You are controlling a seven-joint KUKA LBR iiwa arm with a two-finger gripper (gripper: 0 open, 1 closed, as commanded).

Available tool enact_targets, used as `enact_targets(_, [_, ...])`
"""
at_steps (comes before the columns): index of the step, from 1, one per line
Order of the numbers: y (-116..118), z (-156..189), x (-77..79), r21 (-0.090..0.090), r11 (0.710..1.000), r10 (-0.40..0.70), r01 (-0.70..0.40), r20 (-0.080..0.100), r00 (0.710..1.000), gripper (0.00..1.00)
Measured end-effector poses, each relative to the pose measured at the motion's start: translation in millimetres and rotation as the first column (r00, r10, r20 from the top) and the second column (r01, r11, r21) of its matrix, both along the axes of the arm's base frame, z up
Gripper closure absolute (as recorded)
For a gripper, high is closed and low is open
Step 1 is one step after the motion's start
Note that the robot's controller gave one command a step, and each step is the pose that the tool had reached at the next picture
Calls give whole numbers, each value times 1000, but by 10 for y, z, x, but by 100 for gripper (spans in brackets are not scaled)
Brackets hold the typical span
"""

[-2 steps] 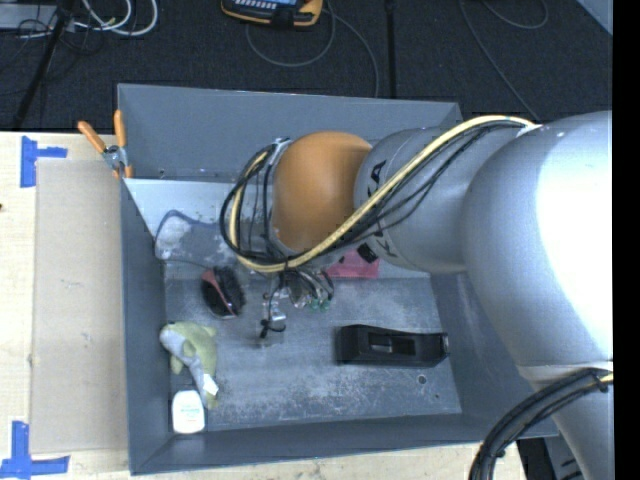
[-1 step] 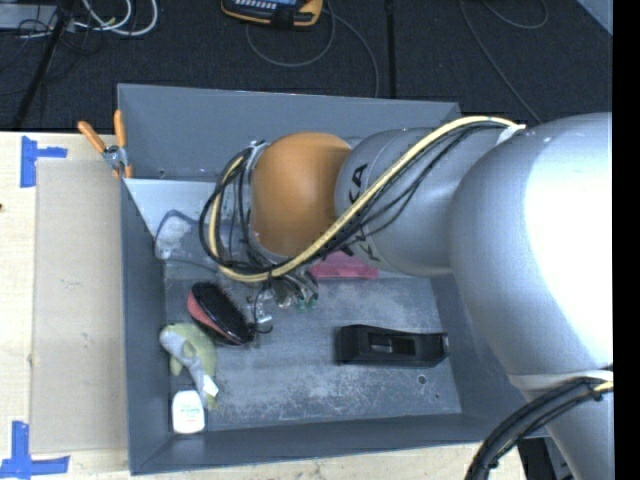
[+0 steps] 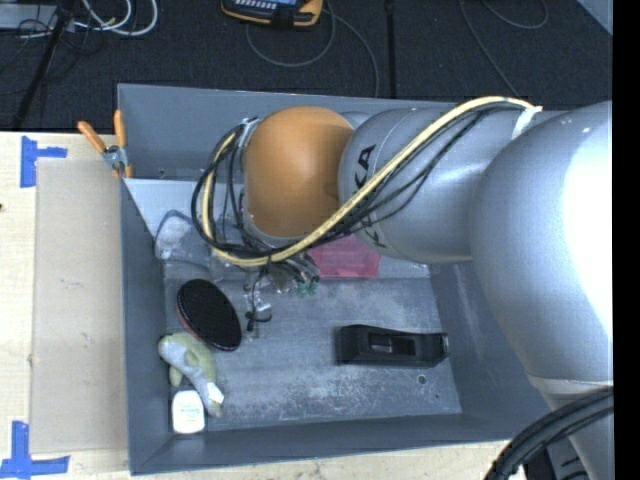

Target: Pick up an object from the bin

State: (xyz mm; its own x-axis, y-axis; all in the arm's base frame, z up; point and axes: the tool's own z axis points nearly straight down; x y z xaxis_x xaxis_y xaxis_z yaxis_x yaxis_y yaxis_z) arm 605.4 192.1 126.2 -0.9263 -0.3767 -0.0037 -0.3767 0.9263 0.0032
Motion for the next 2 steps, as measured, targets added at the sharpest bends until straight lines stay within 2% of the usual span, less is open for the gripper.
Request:
enact_targets(1, [238, 201, -83, 1, 993, 121, -121, 17, 992, 0])
enact_targets(2, [26, 15, -223, 2, 972, 237, -237, 7, 972, 0])
